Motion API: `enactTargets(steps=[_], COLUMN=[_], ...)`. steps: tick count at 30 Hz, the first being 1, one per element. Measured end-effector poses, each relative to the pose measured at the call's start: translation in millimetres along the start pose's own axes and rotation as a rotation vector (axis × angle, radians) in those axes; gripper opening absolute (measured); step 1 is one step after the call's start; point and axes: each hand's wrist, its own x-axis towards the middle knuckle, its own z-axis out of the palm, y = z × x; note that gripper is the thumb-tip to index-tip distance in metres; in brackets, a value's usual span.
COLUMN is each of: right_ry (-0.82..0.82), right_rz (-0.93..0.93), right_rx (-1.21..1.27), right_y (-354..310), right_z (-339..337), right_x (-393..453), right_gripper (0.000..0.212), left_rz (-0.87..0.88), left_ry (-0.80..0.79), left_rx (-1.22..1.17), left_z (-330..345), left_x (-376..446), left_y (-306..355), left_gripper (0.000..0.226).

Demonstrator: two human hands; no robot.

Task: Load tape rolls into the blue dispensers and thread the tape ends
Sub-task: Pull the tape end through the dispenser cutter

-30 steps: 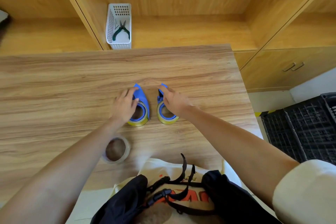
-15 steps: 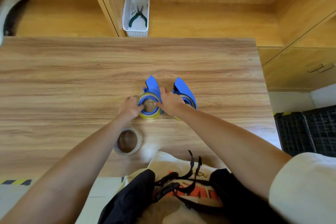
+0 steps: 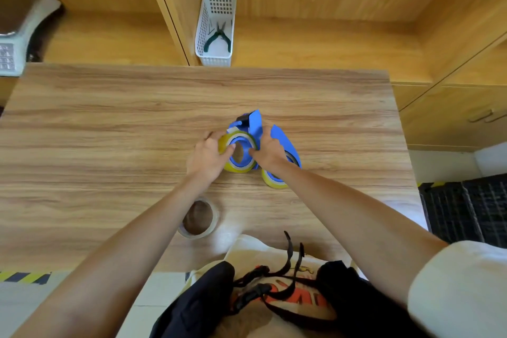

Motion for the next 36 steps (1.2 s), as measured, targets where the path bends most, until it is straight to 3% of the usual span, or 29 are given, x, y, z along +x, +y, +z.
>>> enactTargets(steps=[3, 6, 10, 12, 17, 20, 26, 29, 36], right_ry=[0.048, 0.060, 0.032, -0.008, -0.101, -0.108, 0.183, 0.189, 0.246], right_rz=[-0.012, -0.081, -0.148, -0.169, -0.204, -0.197, -0.333, -0.366, -0.303], right_rx=[0.138, 0.268, 0.353, 0.398, 0.411, 0.313, 0.393, 0.282, 0.178], right_y=[7, 9, 12, 16, 24, 21, 10, 5, -4], right_z=[-6, -9, -13, -18, -28, -36, -48, -47, -53], right_x=[-2, -6, -15, -22, -33, -37, -45, -41, -37], right_gripper=[0.059, 0.054, 0.044, 0.041, 0.044, 0.056, 0.025, 0.018, 0.009], left_rz=[0.089, 0.096, -0.234, -0.285, -0.279, -0.227, -0.164, -0.137, -0.077], left_ry=[0.119, 0.134, -0.127, -0.305, -0.465, -0.399, -0.220, -0.186, -0.118], left_rx=[-0.299, -0.560, -1.171, -1.342, -1.305, -1.207, -1.093, -1.020, -0.937], left_z=[-3, -3, -9, -15, -23, -18, -7, -5, 1], left_x=[-6, -15, -27, -32, -41, -42, -49, -54, -65], left_y=[5, 6, 12, 17, 24, 23, 29, 31, 36], left_gripper=[0.043, 0.035, 0.053, 0.056, 0.025, 0.022, 0.015, 0.034, 0.026])
